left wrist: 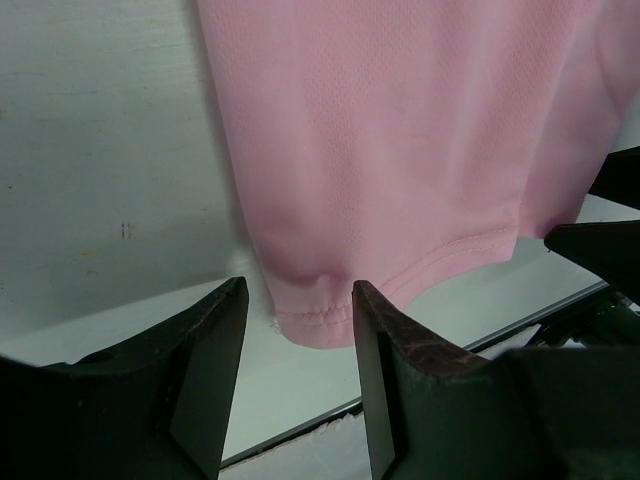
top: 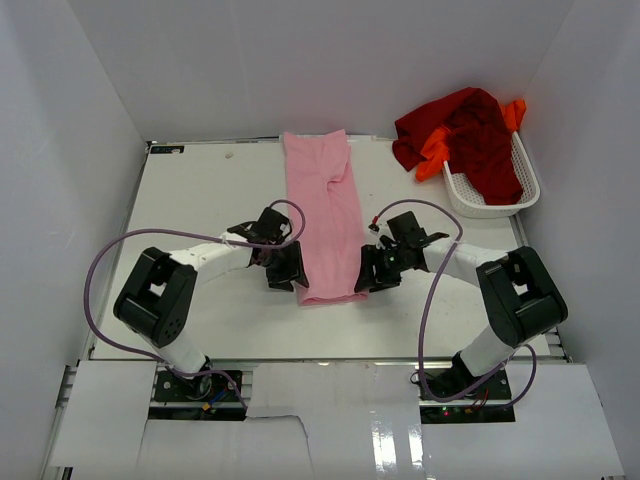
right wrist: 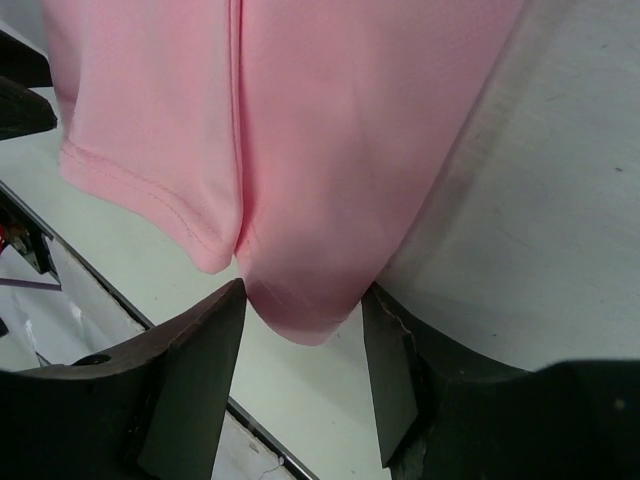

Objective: Fold and stack the t-shirts
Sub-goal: Rotate the tshirt 90 degrees, then grab the bottom of the folded rectangular tshirt with both arms

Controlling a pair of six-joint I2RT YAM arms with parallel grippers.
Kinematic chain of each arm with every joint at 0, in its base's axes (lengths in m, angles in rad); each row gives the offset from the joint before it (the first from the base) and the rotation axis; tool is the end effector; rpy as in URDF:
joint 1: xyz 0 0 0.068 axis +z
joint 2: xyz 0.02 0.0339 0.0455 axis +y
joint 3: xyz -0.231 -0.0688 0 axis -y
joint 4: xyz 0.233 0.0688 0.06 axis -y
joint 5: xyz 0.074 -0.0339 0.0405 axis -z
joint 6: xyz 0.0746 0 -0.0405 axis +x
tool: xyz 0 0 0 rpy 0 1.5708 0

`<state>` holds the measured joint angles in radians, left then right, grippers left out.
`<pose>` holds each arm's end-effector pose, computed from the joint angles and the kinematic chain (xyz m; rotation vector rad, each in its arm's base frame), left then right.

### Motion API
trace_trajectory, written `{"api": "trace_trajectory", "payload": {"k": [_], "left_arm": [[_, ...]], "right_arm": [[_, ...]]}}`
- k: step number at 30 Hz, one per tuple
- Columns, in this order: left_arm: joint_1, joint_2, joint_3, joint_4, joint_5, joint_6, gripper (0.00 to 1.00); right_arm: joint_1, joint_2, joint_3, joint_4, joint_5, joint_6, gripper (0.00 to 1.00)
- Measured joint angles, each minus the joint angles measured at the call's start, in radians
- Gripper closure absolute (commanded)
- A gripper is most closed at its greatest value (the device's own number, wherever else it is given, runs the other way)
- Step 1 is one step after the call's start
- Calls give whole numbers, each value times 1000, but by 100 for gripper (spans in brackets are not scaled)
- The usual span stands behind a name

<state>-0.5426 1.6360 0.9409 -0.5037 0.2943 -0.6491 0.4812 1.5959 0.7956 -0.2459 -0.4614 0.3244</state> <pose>0.2502 -0.1762 0.1054 -0.0742 2.9243 -0.6675 0.2520 0.1691 0.0972 -0.3823 2.6861 0.8701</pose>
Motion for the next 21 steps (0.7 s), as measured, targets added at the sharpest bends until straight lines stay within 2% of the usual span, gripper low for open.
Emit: {"api": "trace_trajectory", "payload": {"k": [3,4,5,7,21], "left_arm": [[-10,0,-7,16,0,-11,43],[-11,-1,-10,21,0,-15,43],[-13,-2,-14,26,0,-18,43],[-17,-3,-19,31,0,-24,43],[-42,-31,-84,66,5,-54,44]], "right_arm": [[18,0,-8,10,0,11,61],[20,0,-10,9,3,12,68],[25,0,-17,10,6,16,80],[29,1,-26,10,6,18,88],[42,7,-40,17,2,39,92]]}}
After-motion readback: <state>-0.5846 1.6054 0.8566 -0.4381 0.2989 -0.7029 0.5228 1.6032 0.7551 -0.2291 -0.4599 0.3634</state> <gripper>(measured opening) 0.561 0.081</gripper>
